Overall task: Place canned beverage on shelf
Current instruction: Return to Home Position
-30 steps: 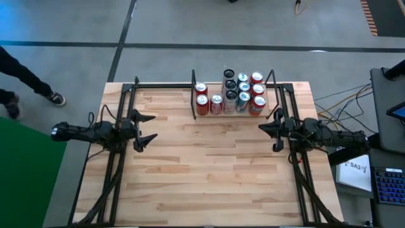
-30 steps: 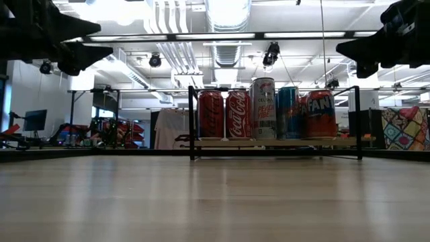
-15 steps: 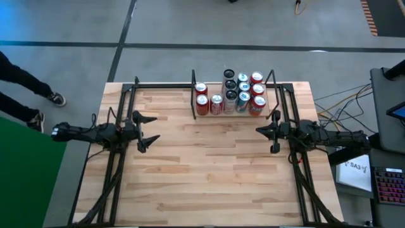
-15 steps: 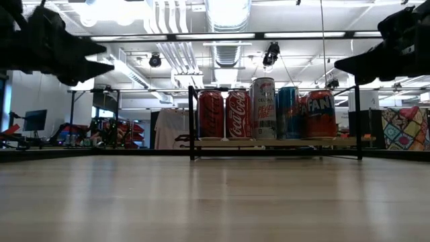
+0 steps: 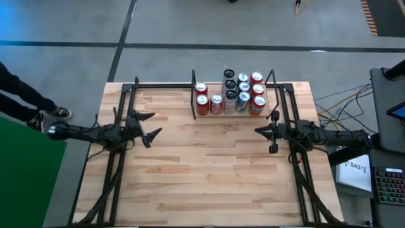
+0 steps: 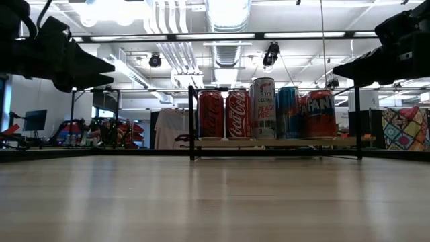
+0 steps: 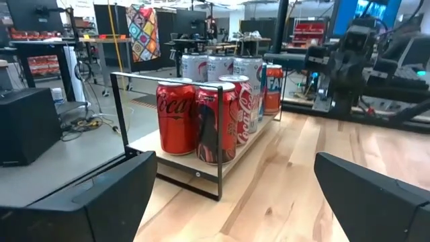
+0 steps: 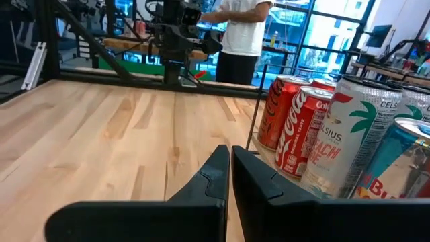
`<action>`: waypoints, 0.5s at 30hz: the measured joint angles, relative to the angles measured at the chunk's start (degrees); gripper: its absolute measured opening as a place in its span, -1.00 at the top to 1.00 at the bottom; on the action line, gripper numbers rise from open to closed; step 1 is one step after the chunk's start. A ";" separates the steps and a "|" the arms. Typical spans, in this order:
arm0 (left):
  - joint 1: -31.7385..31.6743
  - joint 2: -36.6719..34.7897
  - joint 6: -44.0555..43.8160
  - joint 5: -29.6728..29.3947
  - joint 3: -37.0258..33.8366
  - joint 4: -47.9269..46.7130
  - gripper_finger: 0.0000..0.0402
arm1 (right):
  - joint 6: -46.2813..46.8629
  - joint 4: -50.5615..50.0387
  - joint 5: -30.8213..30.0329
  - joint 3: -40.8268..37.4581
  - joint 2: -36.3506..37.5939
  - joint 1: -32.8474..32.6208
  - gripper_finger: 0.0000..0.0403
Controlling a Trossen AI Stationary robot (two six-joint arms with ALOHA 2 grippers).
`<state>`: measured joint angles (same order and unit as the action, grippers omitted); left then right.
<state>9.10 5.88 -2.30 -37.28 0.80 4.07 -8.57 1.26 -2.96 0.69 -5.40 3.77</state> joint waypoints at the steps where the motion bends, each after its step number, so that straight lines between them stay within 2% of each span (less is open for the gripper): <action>1: 0.00 0.32 0.11 -0.02 0.00 0.01 -0.94 | 0.00 0.00 0.00 0.00 0.01 0.00 0.95; 15: 0.00 3.23 0.26 -0.13 0.00 0.05 -0.94 | 0.00 -0.03 -0.02 -0.04 0.00 0.00 0.95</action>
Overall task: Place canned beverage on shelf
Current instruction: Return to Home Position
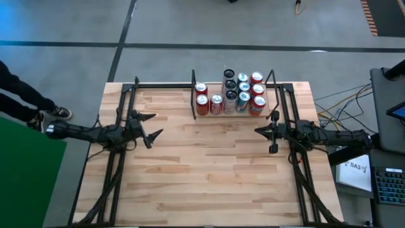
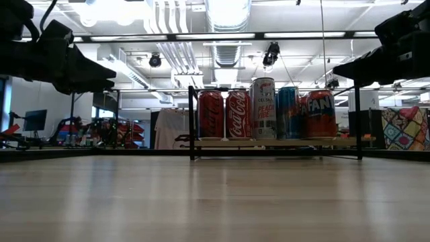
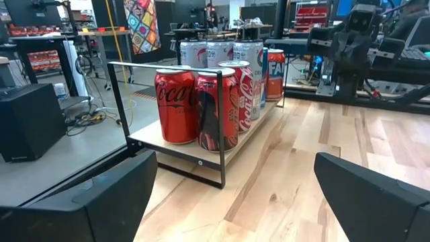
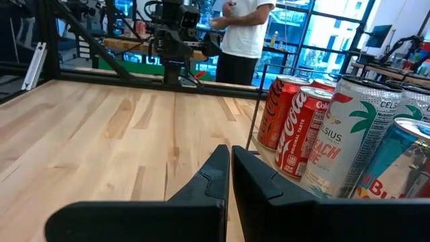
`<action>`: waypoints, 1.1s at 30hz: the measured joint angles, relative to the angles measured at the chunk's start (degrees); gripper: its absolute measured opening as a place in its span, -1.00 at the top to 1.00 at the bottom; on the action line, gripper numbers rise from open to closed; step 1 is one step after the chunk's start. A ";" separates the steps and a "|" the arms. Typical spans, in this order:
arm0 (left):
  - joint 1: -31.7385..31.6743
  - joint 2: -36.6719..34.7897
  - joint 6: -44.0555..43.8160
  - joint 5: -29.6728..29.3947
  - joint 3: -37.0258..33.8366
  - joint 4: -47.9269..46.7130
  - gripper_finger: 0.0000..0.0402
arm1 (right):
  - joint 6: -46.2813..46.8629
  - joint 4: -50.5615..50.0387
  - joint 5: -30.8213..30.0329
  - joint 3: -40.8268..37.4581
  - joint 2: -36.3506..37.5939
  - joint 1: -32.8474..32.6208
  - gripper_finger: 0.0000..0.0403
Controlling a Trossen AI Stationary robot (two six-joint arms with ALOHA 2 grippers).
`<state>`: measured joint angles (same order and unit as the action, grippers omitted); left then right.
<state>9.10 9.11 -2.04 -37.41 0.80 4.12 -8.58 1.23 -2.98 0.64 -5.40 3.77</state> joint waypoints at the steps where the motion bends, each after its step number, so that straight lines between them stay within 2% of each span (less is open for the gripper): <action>1: 0.00 0.15 0.00 0.00 0.00 0.02 -0.94 | 0.00 0.00 0.00 0.00 -0.01 0.00 0.95; 33: 0.00 1.68 0.00 0.07 0.02 0.07 -0.94 | 0.02 -0.04 -0.02 -0.07 -0.01 0.00 0.96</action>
